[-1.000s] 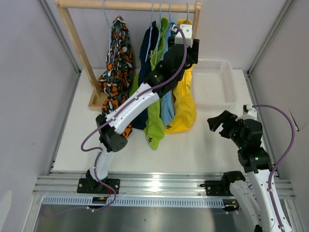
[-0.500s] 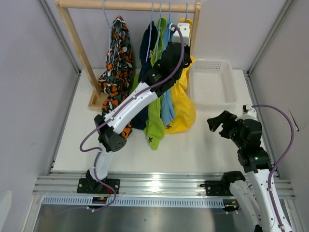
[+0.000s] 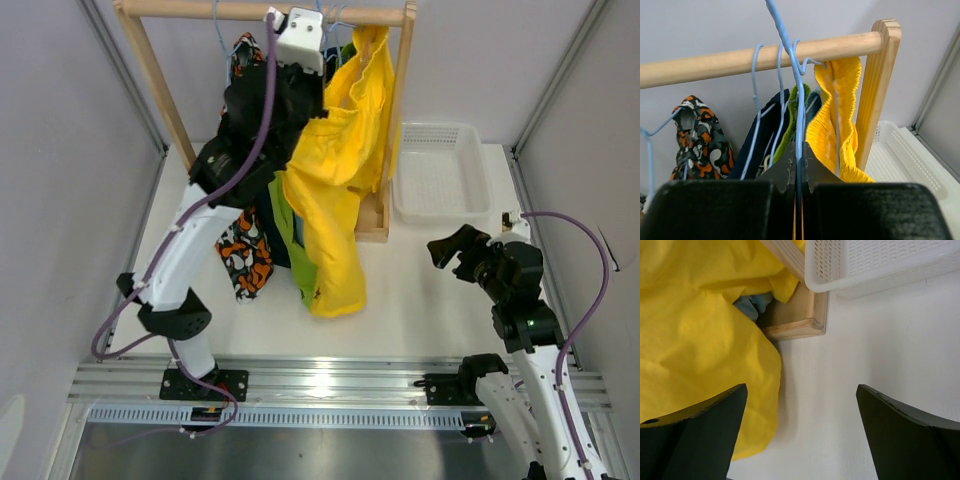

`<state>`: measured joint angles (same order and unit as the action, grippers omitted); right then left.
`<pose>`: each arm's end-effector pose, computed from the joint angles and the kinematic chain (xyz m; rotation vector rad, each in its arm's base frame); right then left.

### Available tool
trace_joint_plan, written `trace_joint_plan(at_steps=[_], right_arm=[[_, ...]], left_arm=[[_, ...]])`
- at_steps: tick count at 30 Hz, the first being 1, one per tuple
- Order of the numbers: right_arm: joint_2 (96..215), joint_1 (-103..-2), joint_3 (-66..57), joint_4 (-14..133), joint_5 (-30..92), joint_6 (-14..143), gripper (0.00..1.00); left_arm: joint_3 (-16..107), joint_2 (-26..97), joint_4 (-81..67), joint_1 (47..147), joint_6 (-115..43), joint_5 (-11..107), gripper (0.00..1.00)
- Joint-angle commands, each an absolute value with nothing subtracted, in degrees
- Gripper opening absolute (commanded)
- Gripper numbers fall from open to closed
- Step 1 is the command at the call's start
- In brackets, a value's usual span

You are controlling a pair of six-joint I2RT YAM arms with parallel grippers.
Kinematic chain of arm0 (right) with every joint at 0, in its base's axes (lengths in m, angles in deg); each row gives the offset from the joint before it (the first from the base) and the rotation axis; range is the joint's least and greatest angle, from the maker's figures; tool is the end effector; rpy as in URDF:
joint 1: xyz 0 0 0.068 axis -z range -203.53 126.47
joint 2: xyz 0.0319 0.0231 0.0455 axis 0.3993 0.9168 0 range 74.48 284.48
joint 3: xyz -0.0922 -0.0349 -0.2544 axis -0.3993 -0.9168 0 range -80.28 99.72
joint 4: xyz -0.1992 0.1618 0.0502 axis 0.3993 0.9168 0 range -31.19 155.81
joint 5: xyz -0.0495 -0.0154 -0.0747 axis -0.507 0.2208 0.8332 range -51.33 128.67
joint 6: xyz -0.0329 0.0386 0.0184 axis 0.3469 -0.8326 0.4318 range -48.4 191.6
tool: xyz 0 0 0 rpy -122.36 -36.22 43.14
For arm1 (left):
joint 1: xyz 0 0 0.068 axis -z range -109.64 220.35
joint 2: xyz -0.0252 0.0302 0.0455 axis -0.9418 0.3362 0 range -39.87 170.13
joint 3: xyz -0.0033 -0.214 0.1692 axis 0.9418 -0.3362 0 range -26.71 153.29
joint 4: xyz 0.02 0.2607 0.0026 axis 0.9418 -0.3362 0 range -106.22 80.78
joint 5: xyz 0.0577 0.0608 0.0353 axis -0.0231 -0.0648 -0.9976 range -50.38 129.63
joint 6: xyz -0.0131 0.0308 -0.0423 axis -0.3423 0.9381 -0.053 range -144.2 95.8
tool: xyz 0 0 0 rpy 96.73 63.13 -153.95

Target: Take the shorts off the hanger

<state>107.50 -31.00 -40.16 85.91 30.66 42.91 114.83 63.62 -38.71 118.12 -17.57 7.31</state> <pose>0.1352 0.0227 0.3098 0.2656 1.9381 0.5547 0.2429 -0.2394 0.5840 0.2163 1.4311 -0.1879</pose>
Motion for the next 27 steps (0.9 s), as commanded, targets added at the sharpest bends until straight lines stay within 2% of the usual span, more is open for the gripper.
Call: trace_joint_plan(at_steps=[1,4,6,7,10,15,18,23,27], right_arm=[[107.36,-31.44,-36.25,83.51,30.41,43.47,0.99],[106.74,-31.36,-34.84,82.11,25.94,45.58,0.99],[105.78,-31.53,-33.61,78.79,18.31,46.81,0.99],[105.43,-31.45,-33.08,77.72,15.76,47.16,1.0],[104.81,-31.71,-30.36,73.07,9.77,46.64,0.99],[108.49,-32.85,-24.22,66.65,-3.13,46.37,0.99],[112.27,-34.69,-21.23,66.11,-5.62,47.51,0.99],[116.22,-42.86,-18.58,68.39,-2.03,51.55,1.0],[118.69,-49.01,-18.4,66.9,3.33,54.63,0.99]], left_arm=[[115.07,56.38,-41.8,117.64,-17.59,10.87,0.0],[107.72,50.07,-52.52,118.25,-22.24,15.89,0.0],[101.38,44.54,-55.52,119.56,-23.49,16.86,0.0],[89.43,37.2,-54.84,122.36,-23.67,14.6,0.0],[77.74,24.26,-55.52,124.32,-28.39,16.93,0.0],[79.11,14.99,-62.91,124.5,-33.51,27.83,0.0],[81.92,13.48,-64.76,124.49,-34.83,33.72,0.0],[86.49,14.45,-66.43,124.41,-35.27,35.76,0.0],[91.67,17.17,-67.22,124.5,-36.67,42.5,0.0]])
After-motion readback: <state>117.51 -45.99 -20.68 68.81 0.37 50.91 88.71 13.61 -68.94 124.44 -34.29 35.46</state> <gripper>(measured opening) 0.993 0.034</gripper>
